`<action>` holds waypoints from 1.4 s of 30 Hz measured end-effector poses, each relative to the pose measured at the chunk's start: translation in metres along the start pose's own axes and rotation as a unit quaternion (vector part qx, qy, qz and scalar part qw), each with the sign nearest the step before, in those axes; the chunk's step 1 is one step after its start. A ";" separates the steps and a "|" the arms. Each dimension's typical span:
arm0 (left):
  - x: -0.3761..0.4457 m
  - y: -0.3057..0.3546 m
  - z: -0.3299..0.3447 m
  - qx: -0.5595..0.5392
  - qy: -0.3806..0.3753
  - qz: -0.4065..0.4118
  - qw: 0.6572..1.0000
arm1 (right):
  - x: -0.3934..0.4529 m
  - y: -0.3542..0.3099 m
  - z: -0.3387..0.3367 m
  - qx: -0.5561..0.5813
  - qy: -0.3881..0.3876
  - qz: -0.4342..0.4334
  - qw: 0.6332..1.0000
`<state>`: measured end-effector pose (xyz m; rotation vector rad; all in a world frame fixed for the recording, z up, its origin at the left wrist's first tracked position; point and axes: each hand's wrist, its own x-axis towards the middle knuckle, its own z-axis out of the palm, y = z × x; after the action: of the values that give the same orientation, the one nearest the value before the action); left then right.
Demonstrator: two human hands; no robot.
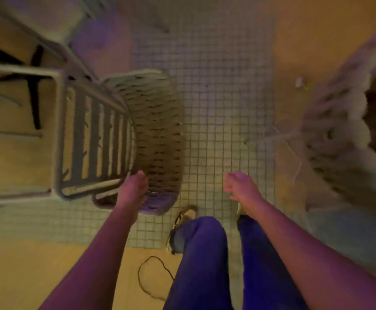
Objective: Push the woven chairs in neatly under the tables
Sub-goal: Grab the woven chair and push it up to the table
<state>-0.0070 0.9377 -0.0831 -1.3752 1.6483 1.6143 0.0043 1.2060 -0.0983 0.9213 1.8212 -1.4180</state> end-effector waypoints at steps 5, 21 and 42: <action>0.004 -0.023 0.037 -0.203 0.045 -0.054 0.977 | 0.056 -0.053 -0.005 -0.054 -0.071 0.020 0.996; 0.062 -0.077 0.104 -0.551 0.086 -0.157 0.815 | 0.191 -0.143 0.092 -0.287 -0.161 0.010 0.944; 0.313 -0.091 0.209 -0.763 0.129 -0.164 0.612 | 0.411 -0.058 0.192 -0.253 -0.207 0.107 0.939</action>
<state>-0.1198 1.0442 -0.4378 -2.3981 -0.4904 2.6279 -0.2554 1.0653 -0.4477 0.4891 1.5898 -0.8607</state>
